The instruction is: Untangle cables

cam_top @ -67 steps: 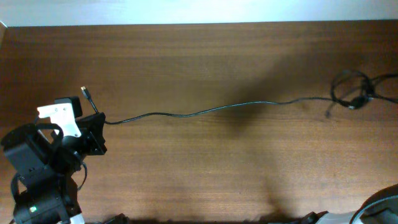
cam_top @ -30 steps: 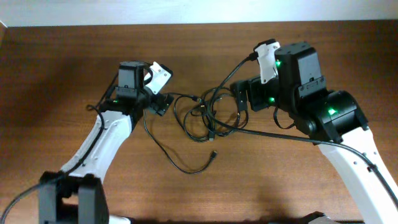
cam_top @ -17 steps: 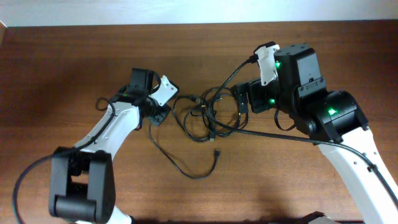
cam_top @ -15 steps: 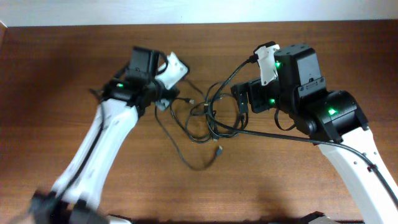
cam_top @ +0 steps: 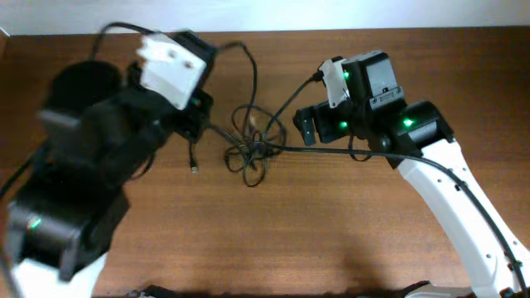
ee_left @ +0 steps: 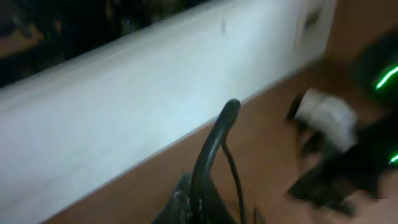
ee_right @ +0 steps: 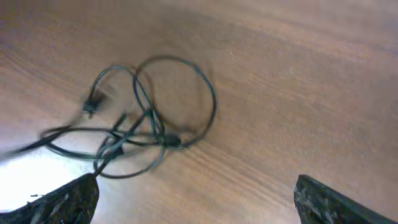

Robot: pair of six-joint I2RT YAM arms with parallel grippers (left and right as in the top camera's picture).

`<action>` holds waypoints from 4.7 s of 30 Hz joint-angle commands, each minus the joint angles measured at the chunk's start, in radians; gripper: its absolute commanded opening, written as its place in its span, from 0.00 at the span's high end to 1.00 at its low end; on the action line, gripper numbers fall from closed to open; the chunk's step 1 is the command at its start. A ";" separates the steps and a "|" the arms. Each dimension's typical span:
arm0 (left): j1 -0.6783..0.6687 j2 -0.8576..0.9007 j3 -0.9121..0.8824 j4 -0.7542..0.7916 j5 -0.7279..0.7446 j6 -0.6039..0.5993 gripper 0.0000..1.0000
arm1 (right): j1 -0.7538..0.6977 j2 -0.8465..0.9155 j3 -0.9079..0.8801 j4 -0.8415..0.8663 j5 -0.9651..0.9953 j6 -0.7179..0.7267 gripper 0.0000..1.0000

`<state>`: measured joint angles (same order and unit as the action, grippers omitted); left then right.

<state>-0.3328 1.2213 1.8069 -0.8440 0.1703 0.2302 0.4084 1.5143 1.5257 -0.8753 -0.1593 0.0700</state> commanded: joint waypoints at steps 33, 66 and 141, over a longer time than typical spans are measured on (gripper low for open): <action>-0.533 1.059 0.403 0.128 0.359 -0.160 0.01 | -0.625 -0.566 0.079 -0.226 -0.100 -0.097 0.01; -0.351 0.608 0.677 -0.697 -0.410 -0.352 0.01 | -0.623 -0.154 -0.500 0.031 0.195 1.115 0.01; -0.351 0.601 0.676 -0.679 -0.440 -0.252 0.01 | -0.708 0.437 -0.108 0.585 0.058 0.134 0.96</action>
<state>-0.6861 1.8454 2.4798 -1.5211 -0.2443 -0.0410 -0.3050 1.9682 1.3895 -0.3698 -0.0780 0.2874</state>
